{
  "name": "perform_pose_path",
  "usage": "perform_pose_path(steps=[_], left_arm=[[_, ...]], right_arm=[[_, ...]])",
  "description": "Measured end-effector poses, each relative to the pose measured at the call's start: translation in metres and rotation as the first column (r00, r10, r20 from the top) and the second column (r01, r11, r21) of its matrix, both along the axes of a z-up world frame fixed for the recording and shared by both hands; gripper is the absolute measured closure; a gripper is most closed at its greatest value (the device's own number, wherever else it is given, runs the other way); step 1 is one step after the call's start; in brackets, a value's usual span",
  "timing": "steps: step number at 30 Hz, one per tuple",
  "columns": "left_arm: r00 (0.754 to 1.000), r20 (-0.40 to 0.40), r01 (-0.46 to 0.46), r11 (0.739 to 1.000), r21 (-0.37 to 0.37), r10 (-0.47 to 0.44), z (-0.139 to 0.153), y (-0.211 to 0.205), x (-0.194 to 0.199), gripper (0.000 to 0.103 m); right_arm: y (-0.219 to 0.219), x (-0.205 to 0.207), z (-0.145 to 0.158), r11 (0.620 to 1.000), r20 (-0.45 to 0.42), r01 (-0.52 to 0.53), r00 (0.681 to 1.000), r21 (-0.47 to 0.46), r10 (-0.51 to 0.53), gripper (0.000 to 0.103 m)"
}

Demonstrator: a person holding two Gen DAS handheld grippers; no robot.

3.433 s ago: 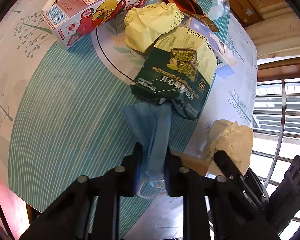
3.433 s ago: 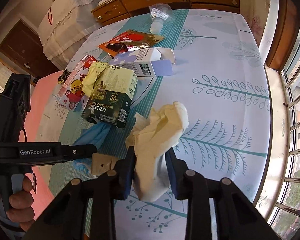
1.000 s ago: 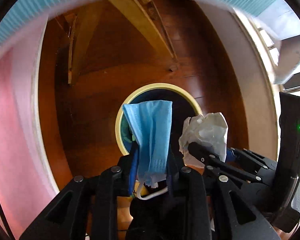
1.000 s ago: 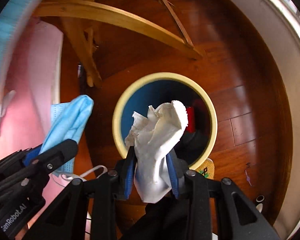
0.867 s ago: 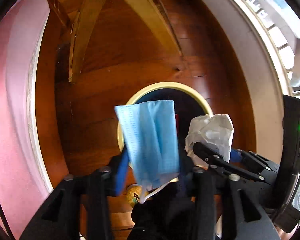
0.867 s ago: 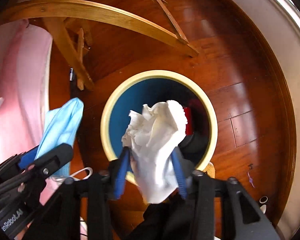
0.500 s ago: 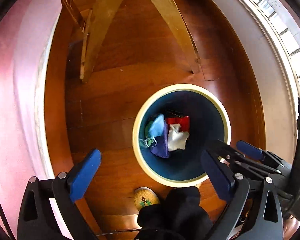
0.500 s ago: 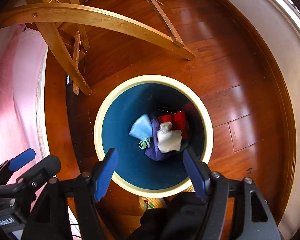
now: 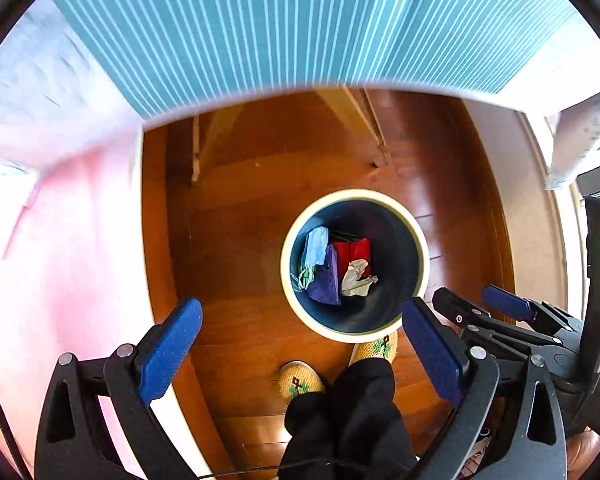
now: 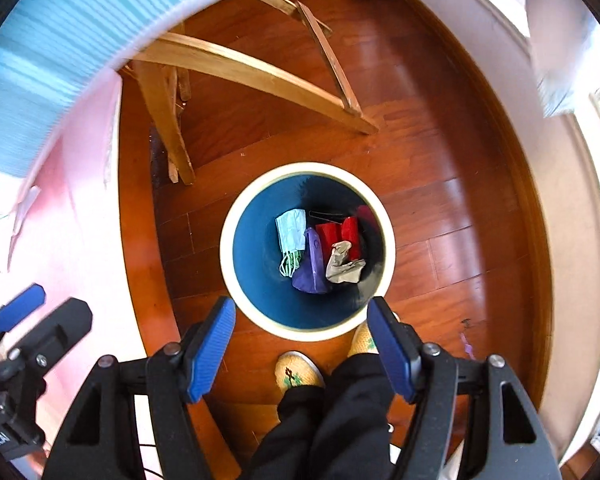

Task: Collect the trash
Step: 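Move both tools back over the table toward the remaining trash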

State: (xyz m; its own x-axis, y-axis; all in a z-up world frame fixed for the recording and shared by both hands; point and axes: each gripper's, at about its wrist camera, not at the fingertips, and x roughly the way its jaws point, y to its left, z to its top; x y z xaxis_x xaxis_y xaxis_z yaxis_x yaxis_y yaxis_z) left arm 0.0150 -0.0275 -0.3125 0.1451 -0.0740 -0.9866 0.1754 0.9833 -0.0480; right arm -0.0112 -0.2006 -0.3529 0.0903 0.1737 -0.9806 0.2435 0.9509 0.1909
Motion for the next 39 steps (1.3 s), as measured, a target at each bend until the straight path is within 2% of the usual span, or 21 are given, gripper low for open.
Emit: perform_pose_path(steps=[12, 16, 20, 27, 32, 39], left_arm=[[0.988, 0.148, 0.046, 0.999, 0.028, -0.050, 0.155, 0.014, -0.006, 0.004], [0.977, 0.205, 0.051, 0.998, 0.036, -0.057, 0.200, 0.018, -0.006, 0.004], [0.956, 0.290, 0.041, 0.998, 0.049, -0.053, 0.243, 0.021, -0.003, 0.004], [0.929, 0.371, -0.009, 0.999, 0.041, -0.007, 0.301, 0.030, 0.007, 0.004], [0.889, 0.456, -0.045, 0.998, 0.037, 0.023, 0.342, 0.030, 0.017, 0.004], [0.852, 0.518, -0.104, 0.994, 0.013, 0.083, 0.370, 0.025, 0.037, 0.004]], right_arm=[[0.015, 0.001, 0.135, 0.996, 0.053, -0.064, 0.996, -0.055, 0.067, 0.034], [0.020, 0.003, 0.185, 0.991, 0.114, -0.114, 0.986, -0.076, 0.123, 0.034], [0.022, 0.002, 0.229, 0.984, 0.186, -0.148, 0.969, -0.103, 0.165, 0.034], [0.006, 0.015, 0.289, 0.978, 0.323, -0.115, 0.932, -0.176, 0.167, 0.034], [-0.012, 0.037, 0.327, 0.977, 0.400, -0.095, 0.901, -0.194, 0.167, 0.034], [-0.026, 0.067, 0.353, 0.968, 0.454, -0.140, 0.862, -0.211, 0.224, 0.034]])
